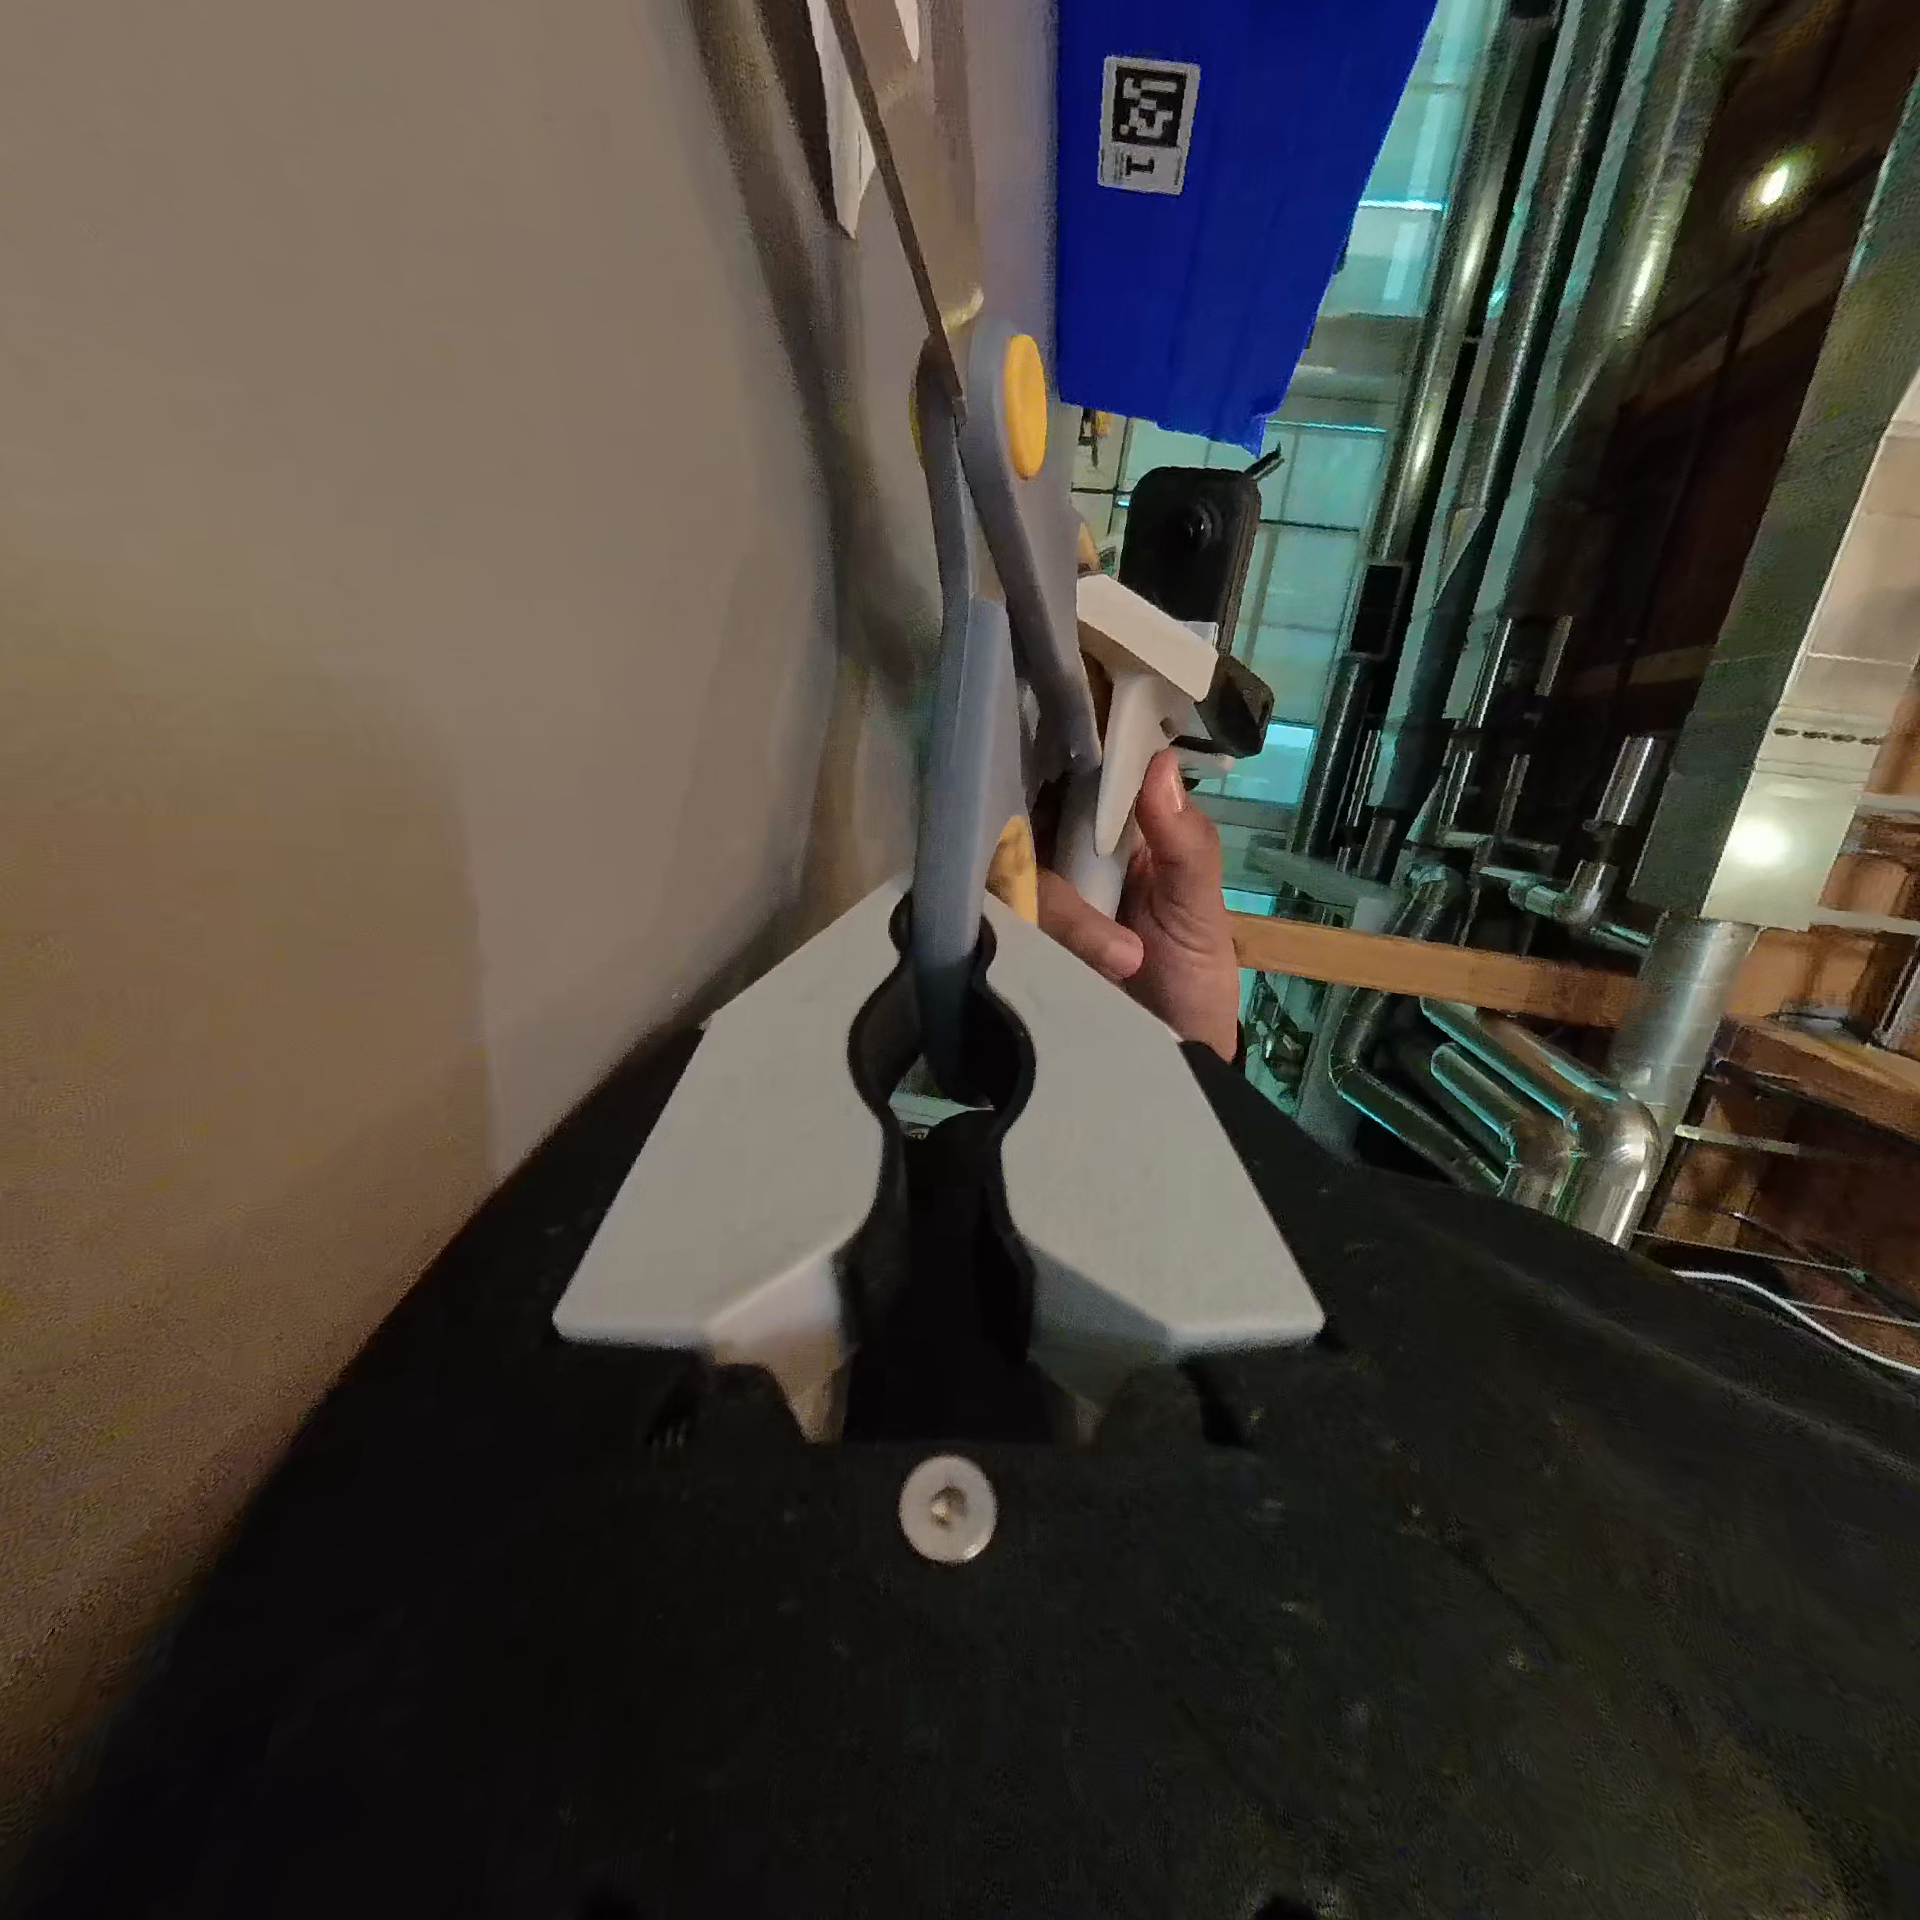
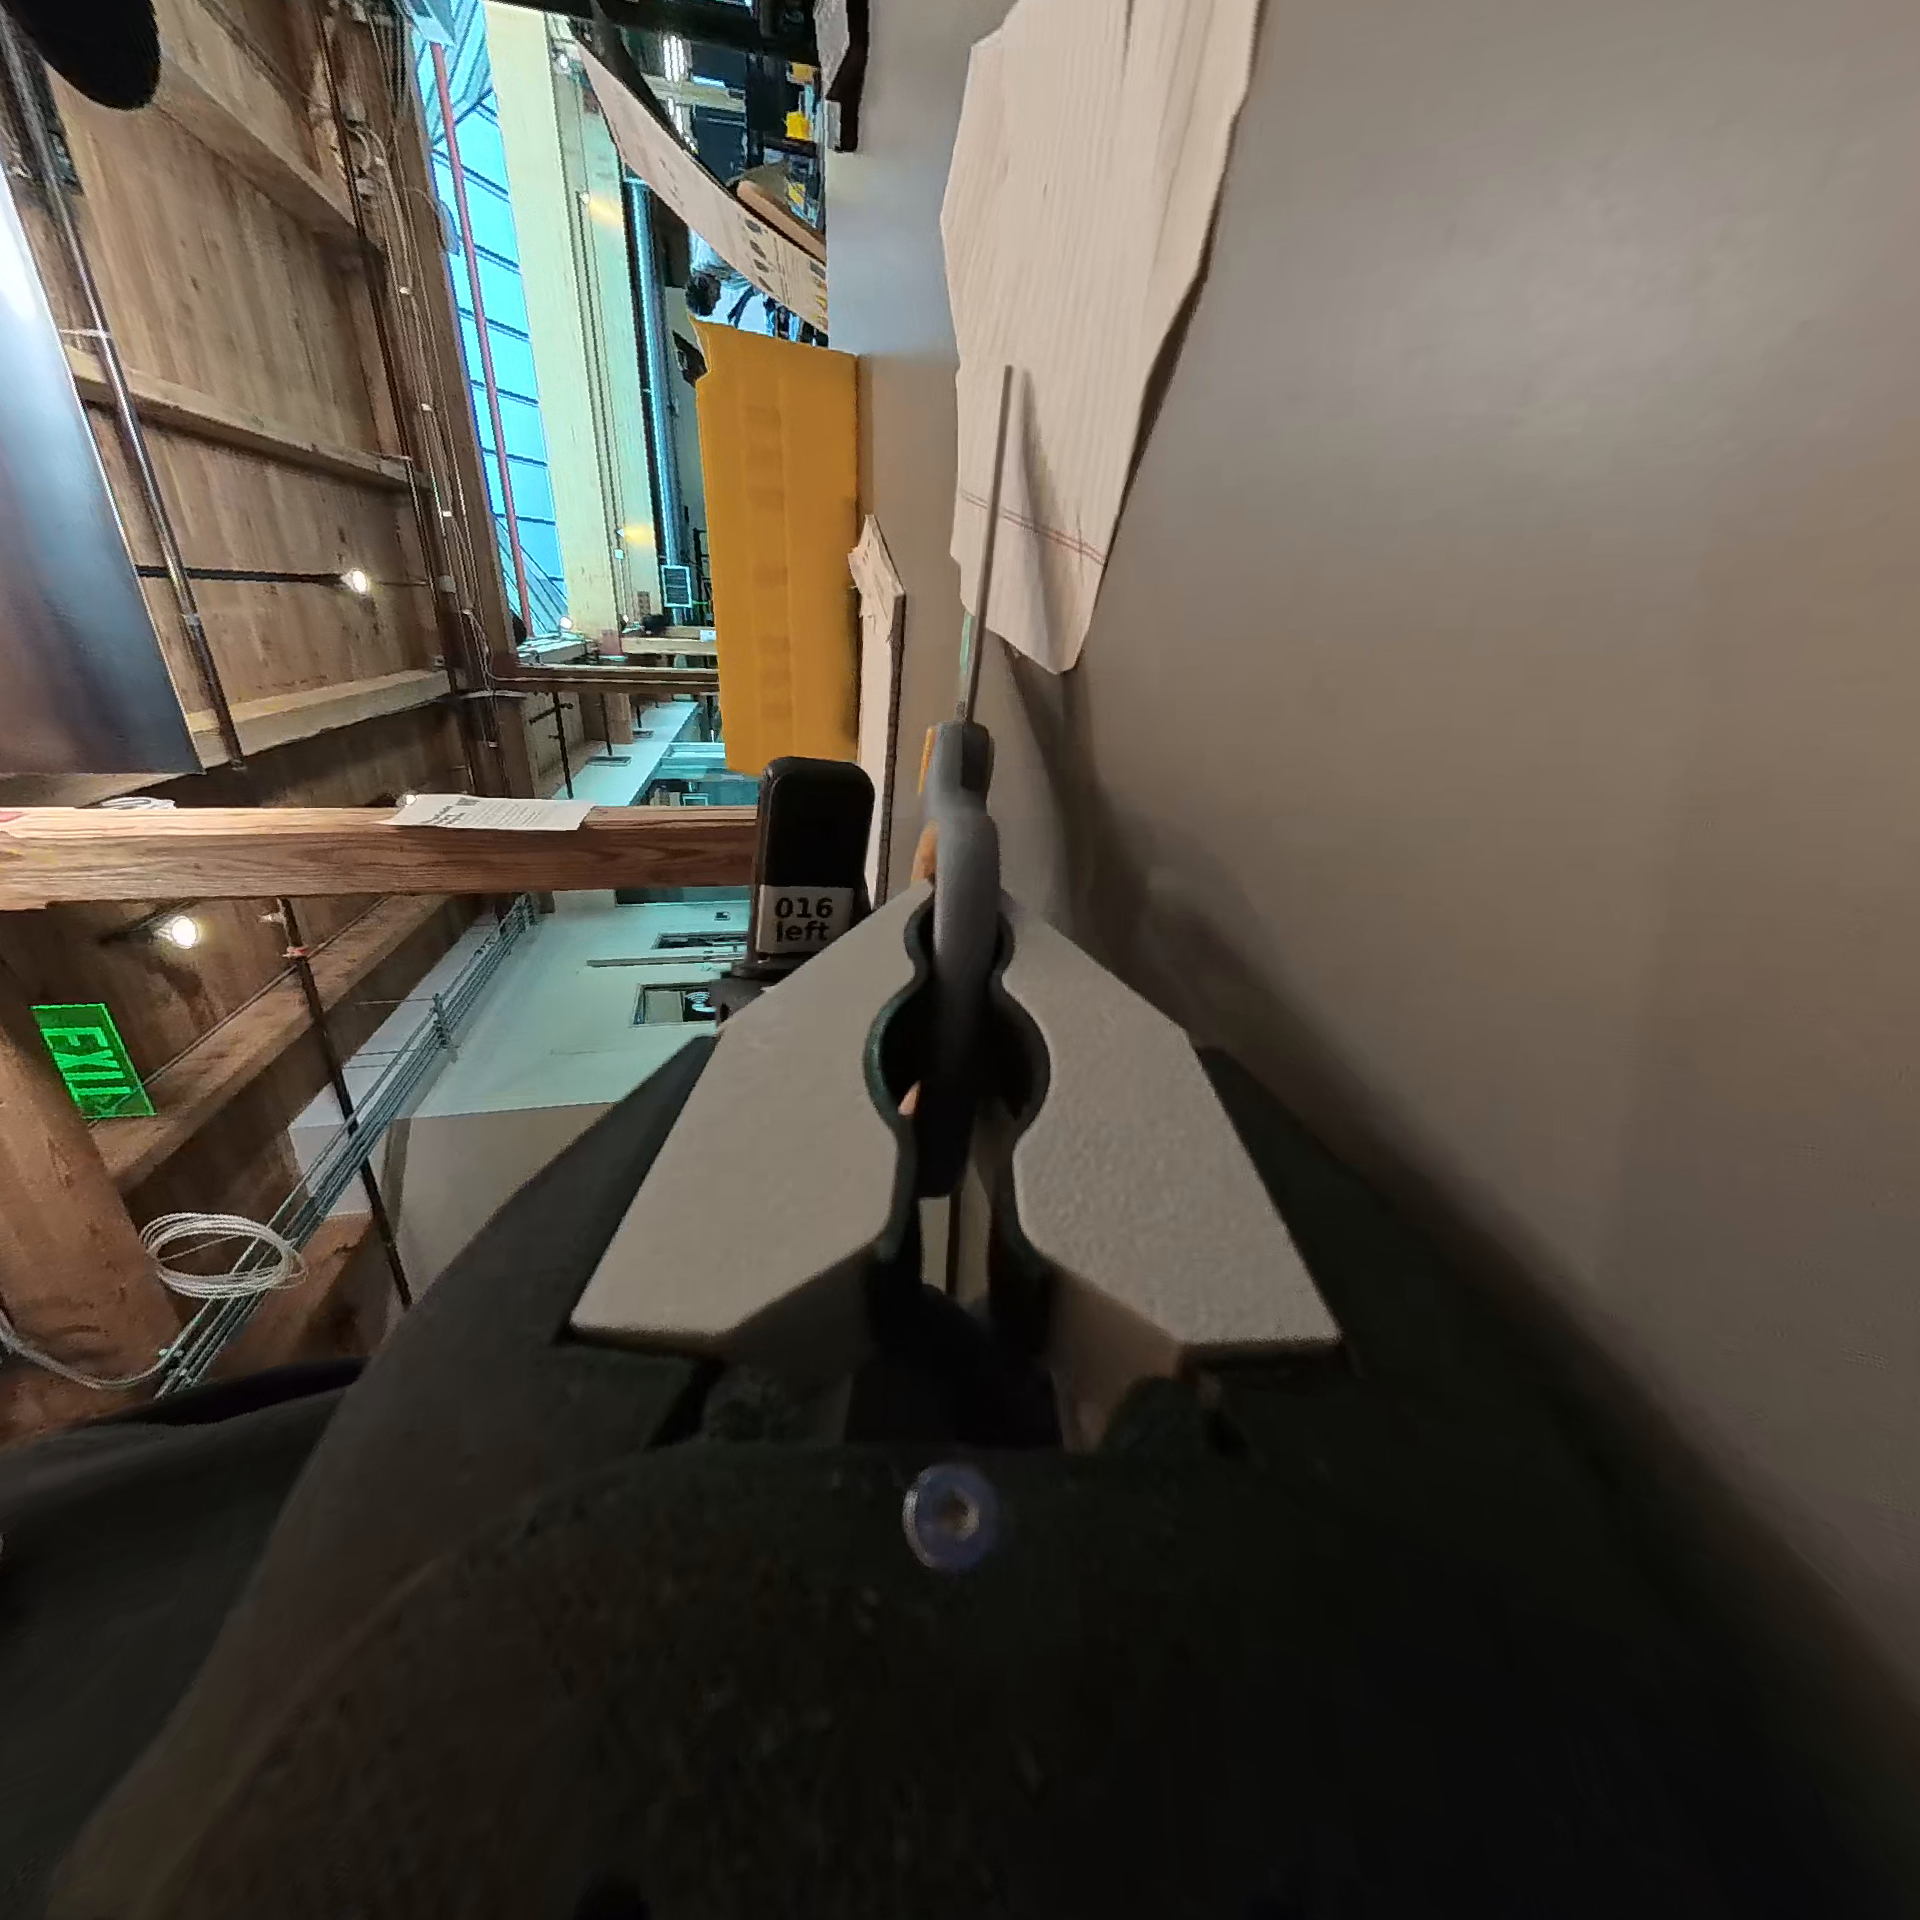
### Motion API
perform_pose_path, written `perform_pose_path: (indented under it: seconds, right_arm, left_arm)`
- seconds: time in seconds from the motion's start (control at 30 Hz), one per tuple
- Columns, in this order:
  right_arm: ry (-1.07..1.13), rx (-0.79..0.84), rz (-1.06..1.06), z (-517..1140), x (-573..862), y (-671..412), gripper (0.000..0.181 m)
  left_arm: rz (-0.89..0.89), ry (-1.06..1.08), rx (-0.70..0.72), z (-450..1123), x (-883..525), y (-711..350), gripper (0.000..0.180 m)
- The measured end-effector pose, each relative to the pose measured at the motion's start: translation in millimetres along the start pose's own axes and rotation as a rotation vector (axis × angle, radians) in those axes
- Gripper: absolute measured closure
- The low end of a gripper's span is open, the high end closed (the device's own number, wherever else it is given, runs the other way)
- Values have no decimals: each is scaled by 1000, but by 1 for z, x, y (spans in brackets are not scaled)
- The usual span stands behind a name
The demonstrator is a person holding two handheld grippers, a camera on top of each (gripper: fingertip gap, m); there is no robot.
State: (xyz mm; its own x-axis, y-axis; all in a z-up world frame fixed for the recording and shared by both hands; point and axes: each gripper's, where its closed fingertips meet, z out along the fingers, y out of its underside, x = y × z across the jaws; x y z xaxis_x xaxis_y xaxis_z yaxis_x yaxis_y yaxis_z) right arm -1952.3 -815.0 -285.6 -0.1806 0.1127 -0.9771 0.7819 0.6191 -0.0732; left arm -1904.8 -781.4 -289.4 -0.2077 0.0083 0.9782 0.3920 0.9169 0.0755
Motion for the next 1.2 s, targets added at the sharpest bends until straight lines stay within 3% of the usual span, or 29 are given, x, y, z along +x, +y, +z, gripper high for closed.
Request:
perform_pose_path:
  seconds: [0.03, 0.23, 0.57, 0.83, 1.2]
  right_arm:
    - [-1, -2, -9, 0, -2, 0, 179]
    - [-54, 16, 38, 2, -7, -1, 179]
    - [-39, 29, 72, 14, -3, 4, 179]
    - [-67, 52, 107, 15, -4, 4, 180]
    - [-185, -16, -71, 21, -45, 4, 180]
  left_arm:
    - [11, 8, 2, 0, 1, 0, 180]
    - [93, 14, 6, -1, 2, -4, 180]
    - [90, -27, -86, 19, 0, 6, 180]
    - [112, -33, -77, 19, -1, 4, 180]
    - [272, -42, -26, -3, 20, 1, 180]
